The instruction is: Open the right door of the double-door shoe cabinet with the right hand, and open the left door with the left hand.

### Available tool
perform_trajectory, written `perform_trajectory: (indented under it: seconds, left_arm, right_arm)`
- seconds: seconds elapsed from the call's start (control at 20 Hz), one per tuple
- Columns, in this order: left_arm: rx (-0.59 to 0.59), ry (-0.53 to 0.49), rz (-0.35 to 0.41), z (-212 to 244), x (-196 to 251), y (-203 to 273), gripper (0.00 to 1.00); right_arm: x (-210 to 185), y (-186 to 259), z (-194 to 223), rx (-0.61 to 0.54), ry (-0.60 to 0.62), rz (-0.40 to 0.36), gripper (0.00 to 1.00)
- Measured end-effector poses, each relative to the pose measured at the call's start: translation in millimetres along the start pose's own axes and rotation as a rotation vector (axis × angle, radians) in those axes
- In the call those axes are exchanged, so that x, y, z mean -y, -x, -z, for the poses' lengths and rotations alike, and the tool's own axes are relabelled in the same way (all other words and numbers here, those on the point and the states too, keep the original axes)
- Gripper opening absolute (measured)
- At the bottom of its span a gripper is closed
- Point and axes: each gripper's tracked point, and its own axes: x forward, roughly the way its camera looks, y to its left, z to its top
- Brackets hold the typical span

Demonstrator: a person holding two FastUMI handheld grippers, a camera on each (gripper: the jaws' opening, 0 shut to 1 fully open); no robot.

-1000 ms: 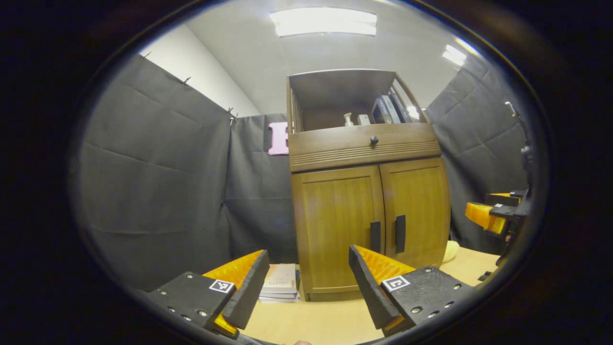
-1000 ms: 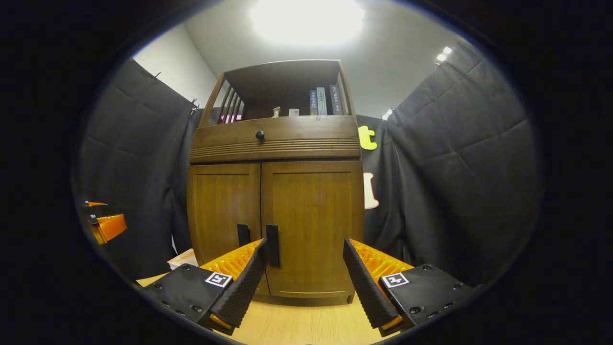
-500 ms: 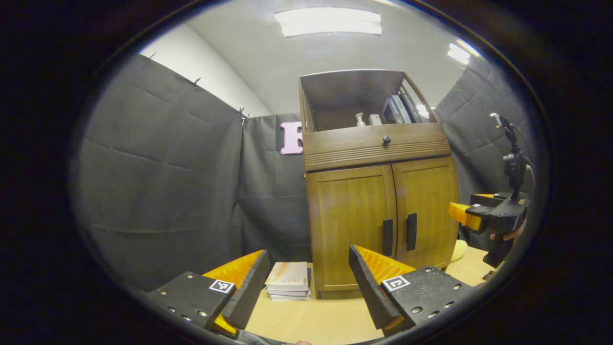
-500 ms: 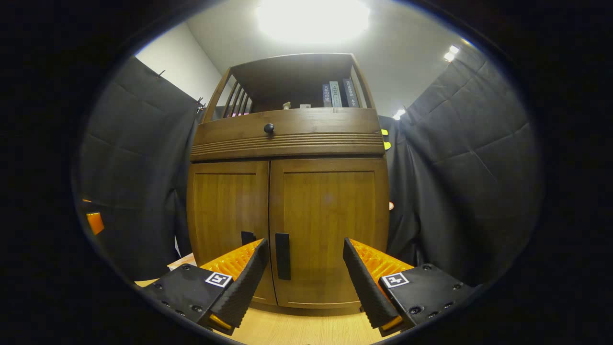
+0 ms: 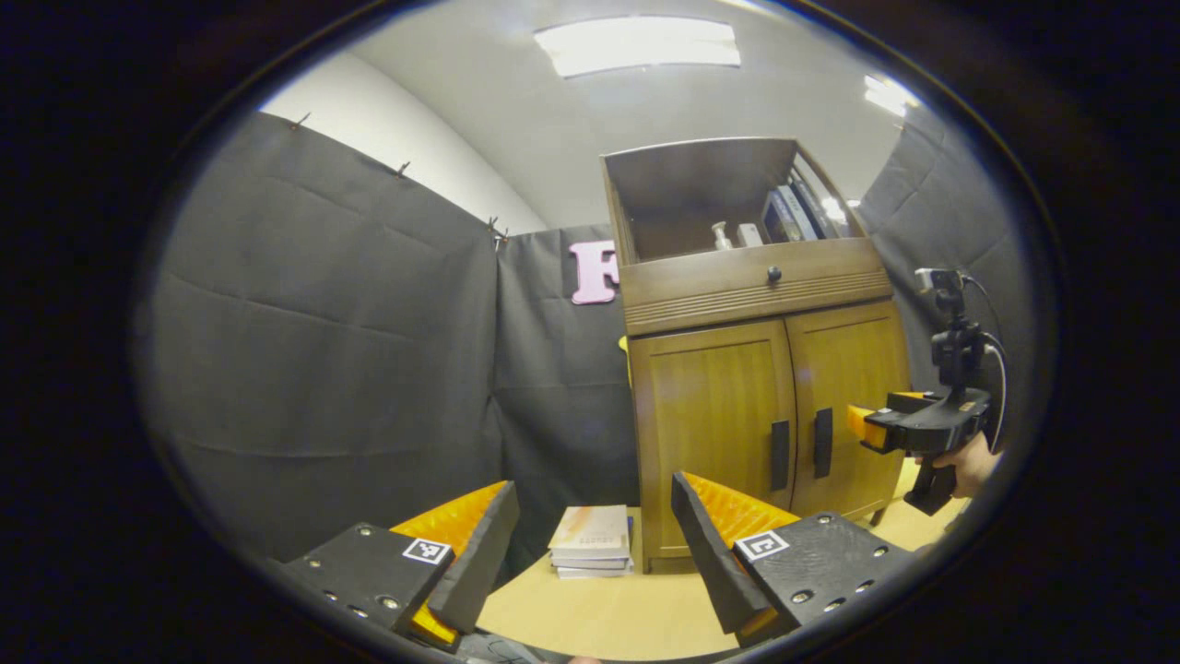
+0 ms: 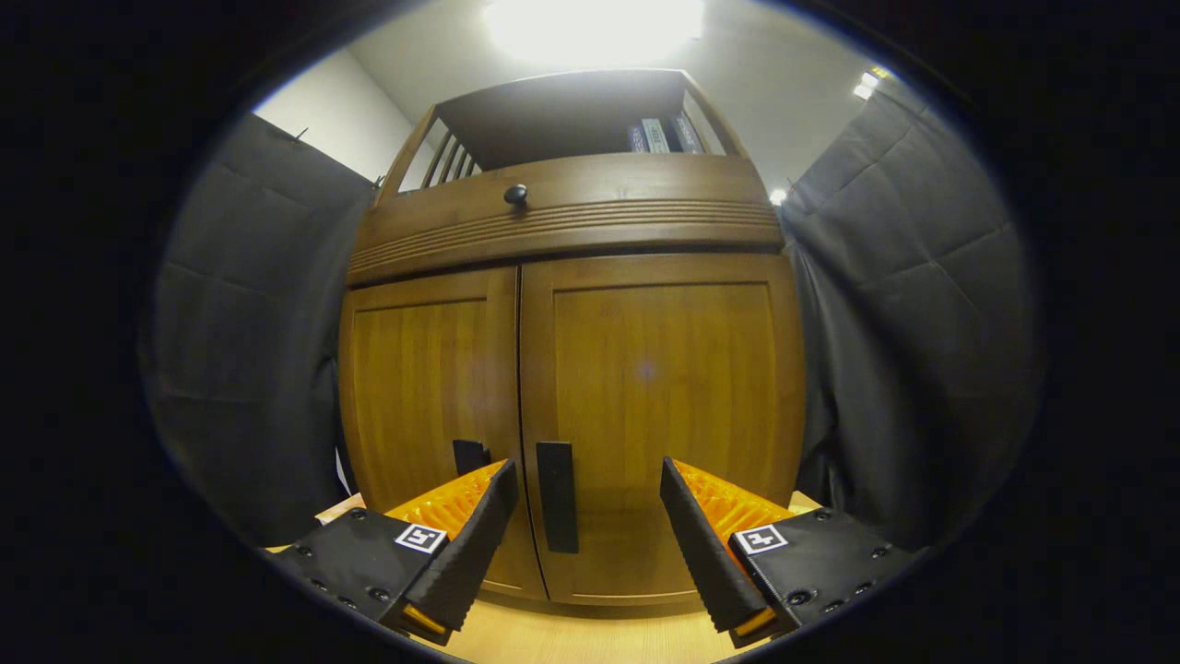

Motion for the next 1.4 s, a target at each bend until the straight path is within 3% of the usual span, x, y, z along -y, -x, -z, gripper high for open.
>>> perform_trajectory:
  seconds: [0.4, 0.55, 0.6, 0.75, 0.85, 0.9, 1.0, 1.1, 1.4]
  left_arm:
    - [-0.020, -0.022, -0.078, 2, -7, 1, 0.99]
    - [-0.029, -0.029, -0.109, 4, -12, 2, 0.99]
    - [-0.026, -0.030, -0.118, 4, -13, 2, 0.99]
    - [-0.019, -0.030, -0.141, 3, -15, 2, 0.99]
    - [-0.013, -0.032, -0.151, 3, -17, 2, 0.99]
    - [-0.009, -0.032, -0.154, 2, -17, 2, 0.99]
    - [-0.003, -0.026, -0.154, 1, -16, 2, 0.99]
    - [-0.001, -0.019, -0.147, 2, -15, 3, 0.99]
    - [0.015, -0.005, -0.111, 0, -11, 1, 0.99]
  right_arm:
    - [-23, -55, 35, -0.066, 0.012, -0.035, 0.94]
    - [-28, -72, 42, -0.070, 0.010, -0.026, 0.73]
    - [-29, -76, 46, -0.081, 0.008, -0.025, 0.61]
    - [-33, -88, 56, -0.114, -0.003, -0.033, 0.58]
    - [-25, -91, 58, -0.121, -0.011, 0.002, 0.58]
    - [-26, -94, 59, -0.128, -0.034, 0.005, 0.34]
    - [-28, -95, 61, -0.149, -0.076, -0.007, 0.34]
    - [-26, -93, 61, -0.160, -0.046, -0.004, 0.14]
    - [-26, -81, 57, -0.167, -0.045, -0.026, 0.14]
